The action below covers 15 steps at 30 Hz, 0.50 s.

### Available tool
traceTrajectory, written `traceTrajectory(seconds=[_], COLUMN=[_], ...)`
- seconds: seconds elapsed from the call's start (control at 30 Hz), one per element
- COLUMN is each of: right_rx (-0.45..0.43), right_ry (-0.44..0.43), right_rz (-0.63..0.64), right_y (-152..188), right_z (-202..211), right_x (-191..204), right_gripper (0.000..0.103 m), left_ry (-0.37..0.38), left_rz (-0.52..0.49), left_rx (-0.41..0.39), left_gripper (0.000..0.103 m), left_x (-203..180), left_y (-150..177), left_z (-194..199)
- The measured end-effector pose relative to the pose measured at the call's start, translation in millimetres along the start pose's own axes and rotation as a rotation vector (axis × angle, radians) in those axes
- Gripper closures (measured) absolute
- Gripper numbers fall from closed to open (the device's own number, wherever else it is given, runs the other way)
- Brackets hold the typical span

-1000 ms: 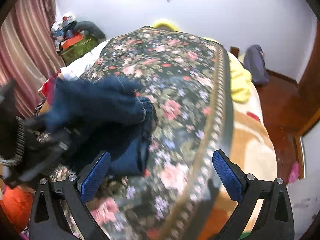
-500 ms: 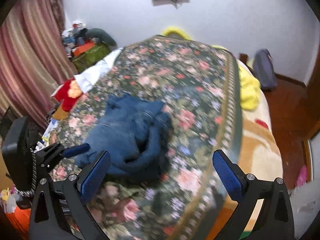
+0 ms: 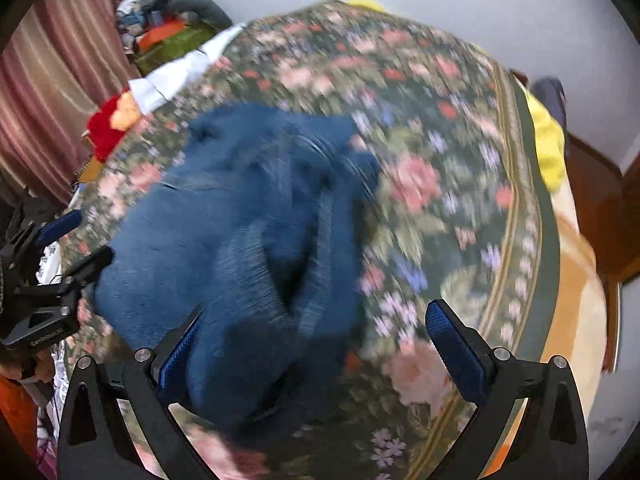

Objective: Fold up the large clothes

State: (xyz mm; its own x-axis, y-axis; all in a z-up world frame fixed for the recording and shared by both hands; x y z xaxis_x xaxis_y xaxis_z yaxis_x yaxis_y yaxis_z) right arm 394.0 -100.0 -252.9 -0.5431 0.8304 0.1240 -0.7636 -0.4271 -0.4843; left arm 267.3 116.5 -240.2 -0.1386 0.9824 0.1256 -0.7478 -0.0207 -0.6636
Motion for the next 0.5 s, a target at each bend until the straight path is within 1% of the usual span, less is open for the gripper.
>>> traceTrajectory(seconds=[0.07, 0.13, 0.27, 0.3, 0.4, 0.5], right_rx=[0.016, 0.028, 0.047, 0.052, 0.042, 0.009], right_ry=[-0.006, -0.018, -0.026, -0.027, -0.02, -0.03], right_rz=[0.002, 0.0, -0.025, -0.031, -0.019, 0.019], right_y=[13, 24, 38, 41, 36, 20], right_z=[-4, -3, 2, 5, 21, 43], right_x=[-7, -14, -29, -32, -30, -23], right_gripper=[0.001, 0.001, 0.0, 0.0, 0.0, 0.0], left_ry=[-0.014, -0.021, 0.011, 0.034, 0.067, 0.049], left_rz=[-0.007, 0.011, 0.03, 0.024, -0.001, -0.025], left_rx=[-0.013, -0.022, -0.006, 0.007, 0.033, 0.008], left_gripper=[0.021, 0.021, 0.021, 0.022, 0.022, 0.022], left_x=[-3, -2, 6, 9, 19, 31], left_y=[7, 12, 14, 14, 12, -1], left_z=[1, 2, 8, 13, 23, 31])
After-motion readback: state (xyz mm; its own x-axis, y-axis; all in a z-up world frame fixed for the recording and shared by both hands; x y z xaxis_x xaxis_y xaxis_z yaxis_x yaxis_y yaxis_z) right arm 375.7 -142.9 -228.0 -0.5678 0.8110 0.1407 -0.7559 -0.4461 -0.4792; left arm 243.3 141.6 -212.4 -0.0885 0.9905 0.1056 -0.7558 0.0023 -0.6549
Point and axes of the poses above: each gripper's, at about its wrist camera, not at the fingertips, and z roughly against the way its jaws point, x to its left, y to its underside, the point moved 5 cm from there along -z, roughly the way its jaws point, and after that the axes turned 1 degree about -x, right-handed, at the moved point
